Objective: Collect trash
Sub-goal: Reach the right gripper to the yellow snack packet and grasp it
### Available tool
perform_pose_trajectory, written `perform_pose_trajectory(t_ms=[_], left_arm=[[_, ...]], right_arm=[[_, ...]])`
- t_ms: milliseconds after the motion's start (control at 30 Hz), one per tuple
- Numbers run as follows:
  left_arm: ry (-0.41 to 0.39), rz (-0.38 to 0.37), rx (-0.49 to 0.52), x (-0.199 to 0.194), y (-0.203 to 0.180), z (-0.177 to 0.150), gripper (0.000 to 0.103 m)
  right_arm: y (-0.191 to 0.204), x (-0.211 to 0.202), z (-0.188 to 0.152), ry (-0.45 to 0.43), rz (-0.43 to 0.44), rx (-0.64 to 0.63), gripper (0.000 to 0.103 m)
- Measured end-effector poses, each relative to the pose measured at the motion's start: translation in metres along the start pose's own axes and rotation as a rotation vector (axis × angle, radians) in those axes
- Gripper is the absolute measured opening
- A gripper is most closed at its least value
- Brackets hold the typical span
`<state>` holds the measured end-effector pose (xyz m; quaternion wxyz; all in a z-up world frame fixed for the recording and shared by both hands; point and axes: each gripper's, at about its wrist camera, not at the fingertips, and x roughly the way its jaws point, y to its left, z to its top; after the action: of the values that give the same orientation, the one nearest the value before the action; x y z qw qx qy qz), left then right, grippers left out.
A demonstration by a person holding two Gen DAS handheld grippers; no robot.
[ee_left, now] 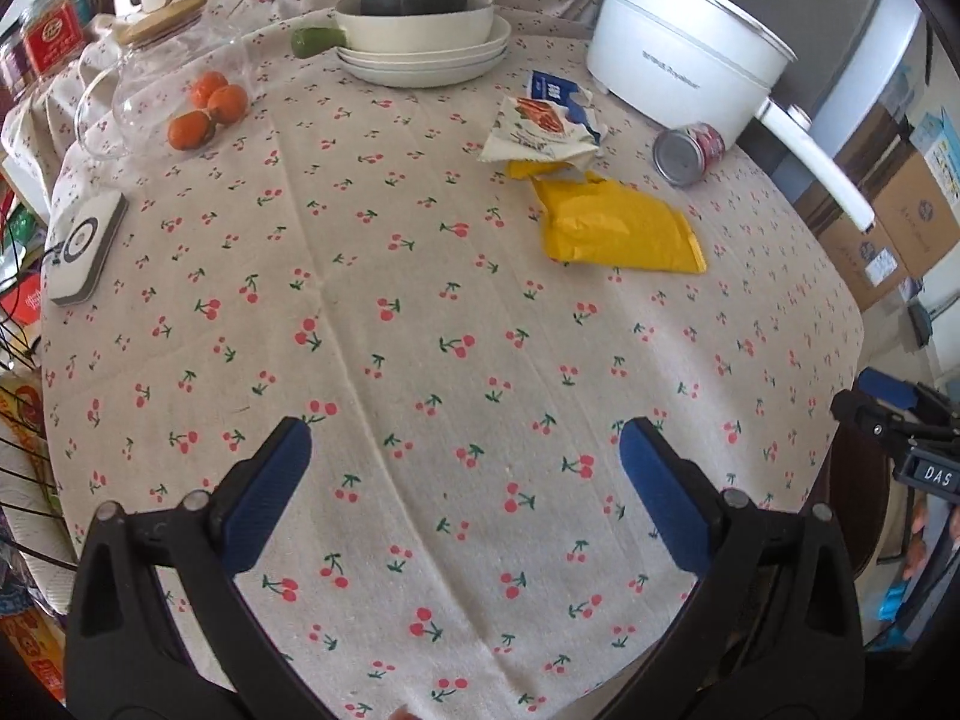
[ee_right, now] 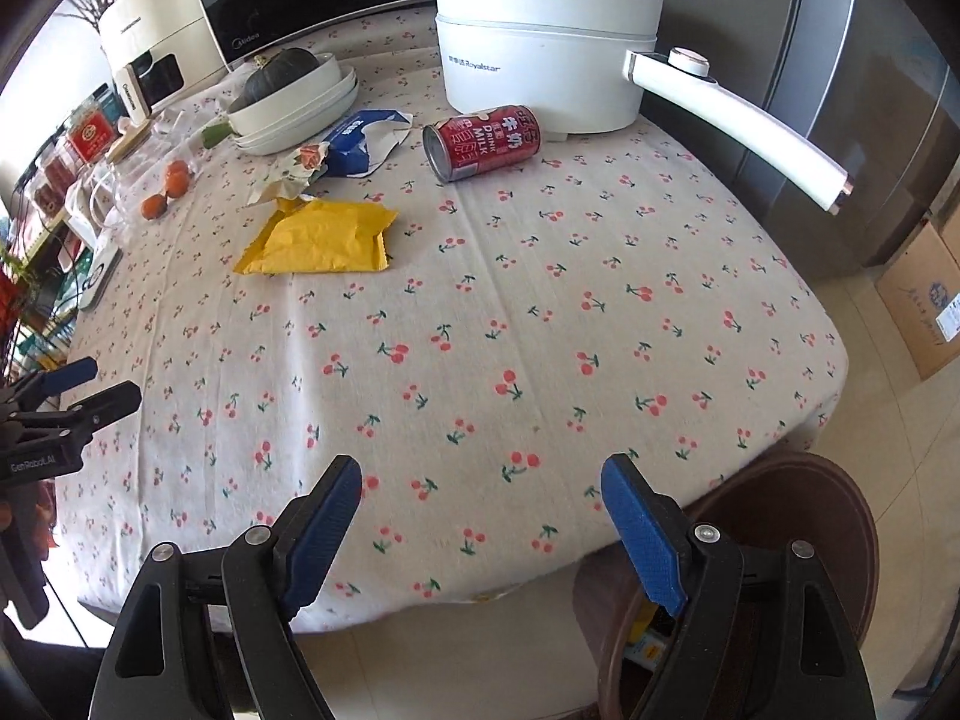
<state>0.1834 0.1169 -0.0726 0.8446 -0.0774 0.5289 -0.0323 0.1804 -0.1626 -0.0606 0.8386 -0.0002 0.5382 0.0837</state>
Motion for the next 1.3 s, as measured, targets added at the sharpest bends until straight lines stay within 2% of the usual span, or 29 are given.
perform_pose_trajectory(t_ms=[133,200,267,333,400,500,700,833,900,1000,1067,1100,1167,1233,1300], left_arm=[[0.018,-0.025,-0.054,0.005,0.012,0.0,0.102],[0.025,-0.032,-0.062,0.005,0.017,-0.002,0.102],[0.029,-0.043,-0.059,0.003,0.02,-0.004,0.102],[0.027,-0.054,-0.056,-0.001,0.023,-0.007,0.102],[0.03,-0.069,-0.058,-0.002,0.027,-0.008,0.102],[0.042,-0.082,-0.064,0.0,0.032,-0.009,0.102],[0.059,-0.08,-0.083,0.009,0.037,-0.005,0.102],[0.077,-0.064,-0.069,0.016,0.033,-0.005,0.102],[0.084,-0.061,-0.063,0.019,0.031,-0.005,0.102],[0.091,-0.056,-0.051,0.022,0.026,-0.005,0.102],[0.093,-0.056,-0.042,0.022,0.024,-0.006,0.102],[0.093,-0.056,-0.04,0.021,0.023,-0.006,0.102],[0.091,-0.059,-0.04,0.019,0.021,-0.007,0.102],[0.086,-0.063,-0.04,0.016,0.018,-0.007,0.102],[0.082,-0.07,-0.038,0.012,0.015,-0.009,0.102]], right_arm=[[0.013,0.015,0.027,-0.008,0.058,0.056,0.085],[0.026,0.024,0.041,-0.013,0.072,0.019,0.086],[0.046,0.035,0.055,-0.022,0.078,-0.104,0.086],[0.069,0.047,0.065,-0.011,0.086,-0.28,0.086],[0.089,0.058,0.071,-0.003,0.056,-0.443,0.086],[0.109,0.075,0.081,0.02,0.04,-0.604,0.086],[0.133,0.108,0.105,0.06,0.043,-0.778,0.086],[0.139,0.133,0.111,0.107,0.05,-0.836,0.086],[0.137,0.137,0.112,0.114,0.093,-0.825,0.086],[0.132,0.137,0.112,0.109,0.12,-0.782,0.08],[0.127,0.131,0.11,0.106,0.136,-0.755,0.065],[0.125,0.127,0.108,0.11,0.148,-0.737,0.061],[0.118,0.118,0.102,0.119,0.189,-0.698,0.04],[0.111,0.109,0.095,0.119,0.184,-0.671,0.033],[0.104,0.103,0.084,0.138,0.168,-0.661,0.032]])
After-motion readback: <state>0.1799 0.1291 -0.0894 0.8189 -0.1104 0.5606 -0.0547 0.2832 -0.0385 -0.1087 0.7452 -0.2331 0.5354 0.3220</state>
